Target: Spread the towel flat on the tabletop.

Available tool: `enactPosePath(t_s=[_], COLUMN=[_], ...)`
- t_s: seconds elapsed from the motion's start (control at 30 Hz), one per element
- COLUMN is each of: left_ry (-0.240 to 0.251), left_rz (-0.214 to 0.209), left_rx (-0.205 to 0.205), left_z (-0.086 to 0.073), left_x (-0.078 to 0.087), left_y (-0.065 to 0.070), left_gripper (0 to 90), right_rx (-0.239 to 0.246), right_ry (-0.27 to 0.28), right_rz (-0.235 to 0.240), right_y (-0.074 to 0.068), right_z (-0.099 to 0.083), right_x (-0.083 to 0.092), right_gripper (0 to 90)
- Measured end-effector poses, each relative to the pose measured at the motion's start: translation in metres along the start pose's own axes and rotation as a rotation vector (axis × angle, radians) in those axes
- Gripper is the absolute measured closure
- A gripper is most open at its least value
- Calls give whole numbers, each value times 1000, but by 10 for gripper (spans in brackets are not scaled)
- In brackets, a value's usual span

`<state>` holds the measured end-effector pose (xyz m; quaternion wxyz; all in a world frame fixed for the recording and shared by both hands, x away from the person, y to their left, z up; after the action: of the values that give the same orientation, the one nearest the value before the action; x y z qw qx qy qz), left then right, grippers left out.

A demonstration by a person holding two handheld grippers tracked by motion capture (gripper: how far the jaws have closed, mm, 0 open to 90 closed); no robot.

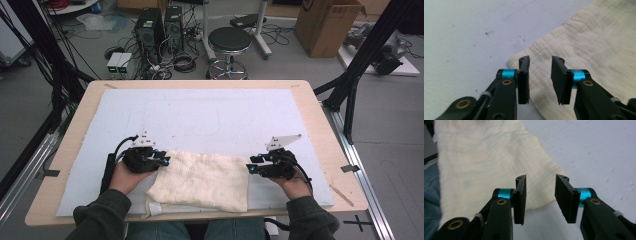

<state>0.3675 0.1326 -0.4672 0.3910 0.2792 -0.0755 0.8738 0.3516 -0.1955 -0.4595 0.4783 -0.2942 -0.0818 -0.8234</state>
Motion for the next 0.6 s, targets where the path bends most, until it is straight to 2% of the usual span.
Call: enactPosePath(t_s=[0.1, 0.23, 0.3, 0.37, 0.5, 0.6], left_ry=[-13, -32, -39, -48, -81, -84], left_rz=[25, 38, 42, 44, 66, 89], left_rx=[21, 38, 44, 46, 33, -5], left_z=[-2, -5, -6, -6, -9, -10], left_x=[-4, -10, -13, -17, -26, -28], left_y=[-6, -12, -13, -14, -16, -16], left_gripper=[585, 531, 517, 499, 513, 618], right_rx=[-5, -8, 2, 12, 20, 41], right_ry=[-9, -71, -104, -99, -107, -108], right_rz=[-13, -18, -28, -35, -43, -48], right_y=[5, 11, 14, 16, 18, 19], right_z=[2, -5, -9, -8, -9, -9], right_x=[-14, -34, -41, -42, -42, -42], right_gripper=[578, 571, 585, 627, 710, 758])
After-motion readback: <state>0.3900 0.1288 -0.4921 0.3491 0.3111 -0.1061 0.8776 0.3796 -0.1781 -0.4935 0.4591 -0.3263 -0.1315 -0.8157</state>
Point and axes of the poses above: each handheld gripper's, and its own axes: x roughly backward along the jaws, z roughly out of its top, y roughly to its right, the point moved 8 cm from there along -x, roughly forward along the jaws, and after that the axes turned 6 degrees about y, right-handed, at the moved point
